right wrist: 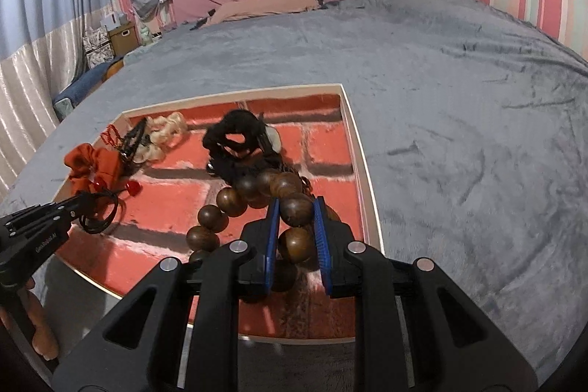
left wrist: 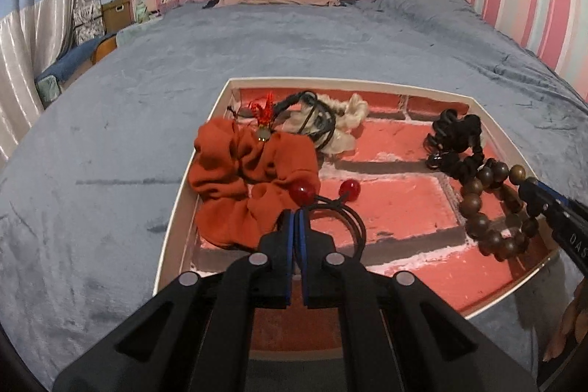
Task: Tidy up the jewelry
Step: 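Carry the hair tie and bead bracelet over the tray with both grippers, then open both grippers to drop the hair tie and bead bracelet into the tray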
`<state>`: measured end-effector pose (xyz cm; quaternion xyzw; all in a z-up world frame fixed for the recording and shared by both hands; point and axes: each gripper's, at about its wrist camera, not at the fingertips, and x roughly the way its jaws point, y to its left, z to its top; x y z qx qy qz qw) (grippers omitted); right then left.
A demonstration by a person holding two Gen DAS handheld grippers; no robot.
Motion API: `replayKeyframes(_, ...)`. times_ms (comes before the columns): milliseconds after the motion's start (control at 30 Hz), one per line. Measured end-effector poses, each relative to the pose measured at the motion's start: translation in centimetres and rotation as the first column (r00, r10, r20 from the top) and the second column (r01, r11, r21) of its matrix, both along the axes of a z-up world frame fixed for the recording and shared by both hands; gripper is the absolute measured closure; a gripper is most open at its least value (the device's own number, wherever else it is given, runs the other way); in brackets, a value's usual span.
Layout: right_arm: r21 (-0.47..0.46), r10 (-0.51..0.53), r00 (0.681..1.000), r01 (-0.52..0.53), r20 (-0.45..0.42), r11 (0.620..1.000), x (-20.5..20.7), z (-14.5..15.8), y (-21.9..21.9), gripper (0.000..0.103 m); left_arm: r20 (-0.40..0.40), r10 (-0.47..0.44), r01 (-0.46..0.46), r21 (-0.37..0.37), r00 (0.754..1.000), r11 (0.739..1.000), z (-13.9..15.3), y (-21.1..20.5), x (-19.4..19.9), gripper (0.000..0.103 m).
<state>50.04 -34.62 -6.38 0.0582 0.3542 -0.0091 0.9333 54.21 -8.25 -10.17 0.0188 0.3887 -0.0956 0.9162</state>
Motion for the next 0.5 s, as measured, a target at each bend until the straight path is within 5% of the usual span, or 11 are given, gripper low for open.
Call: replayKeyframes(500, -0.088, 0.006, 0.999, -0.010, -0.051, 0.996, 0.8, -1.1, 1.4, 0.080, -0.018, 0.017, -0.016, 0.035, 1.000, 0.999, -1.1, -0.3, 0.6, 0.098)
